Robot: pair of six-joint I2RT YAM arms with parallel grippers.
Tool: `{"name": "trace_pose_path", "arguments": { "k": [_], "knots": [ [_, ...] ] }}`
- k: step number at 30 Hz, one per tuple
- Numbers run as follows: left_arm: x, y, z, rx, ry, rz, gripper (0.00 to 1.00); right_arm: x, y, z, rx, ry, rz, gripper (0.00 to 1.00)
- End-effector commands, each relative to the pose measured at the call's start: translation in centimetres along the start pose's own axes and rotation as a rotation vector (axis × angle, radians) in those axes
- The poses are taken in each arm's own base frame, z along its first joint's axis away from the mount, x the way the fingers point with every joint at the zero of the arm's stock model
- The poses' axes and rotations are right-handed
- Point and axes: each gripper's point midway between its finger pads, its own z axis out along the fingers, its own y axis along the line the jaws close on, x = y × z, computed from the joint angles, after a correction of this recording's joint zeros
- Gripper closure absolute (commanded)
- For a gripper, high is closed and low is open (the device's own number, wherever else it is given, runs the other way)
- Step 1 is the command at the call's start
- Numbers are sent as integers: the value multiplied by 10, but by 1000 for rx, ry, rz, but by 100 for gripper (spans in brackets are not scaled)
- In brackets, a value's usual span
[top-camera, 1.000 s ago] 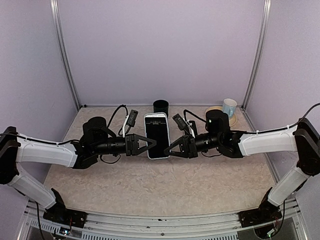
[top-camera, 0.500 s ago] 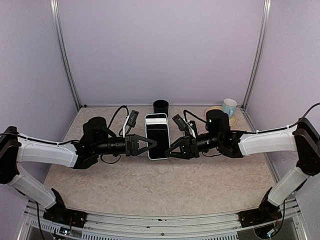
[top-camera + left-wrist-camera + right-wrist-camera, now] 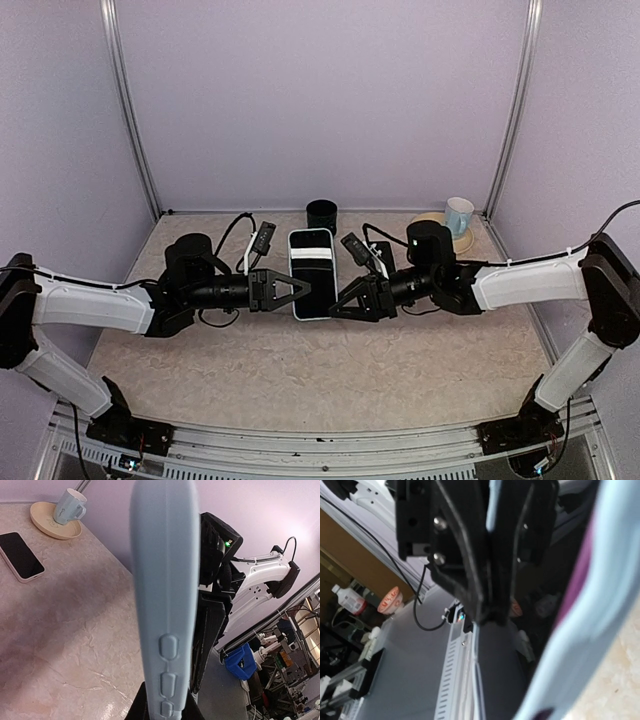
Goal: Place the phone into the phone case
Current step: Press the bottom right corner of the phone case.
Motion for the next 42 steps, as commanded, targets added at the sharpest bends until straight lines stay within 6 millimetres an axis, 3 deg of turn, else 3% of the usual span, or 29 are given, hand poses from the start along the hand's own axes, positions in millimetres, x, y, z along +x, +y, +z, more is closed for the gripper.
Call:
{"name": "trace_pose_path", "arguments": {
  "k": [1, 14, 27, 33, 42],
  "knots": [
    [-34, -7, -13, -8, -123, 60, 100, 6, 4, 4, -46, 41, -6, 71],
    [-37, -9, -18, 1, -140, 51, 100, 2, 4, -2, 21, 14, -154, 92],
    [-37, 1, -25, 10, -149, 14, 100, 5, 19, -18, 62, -16, -340, 95],
    [-40, 11, -31, -19, -148, -13, 100, 10, 13, -22, 122, 9, -345, 83],
    [-56, 44, -46, -182, -118, -63, 100, 14, -7, -34, 275, 11, -328, 31]
  ]
}}
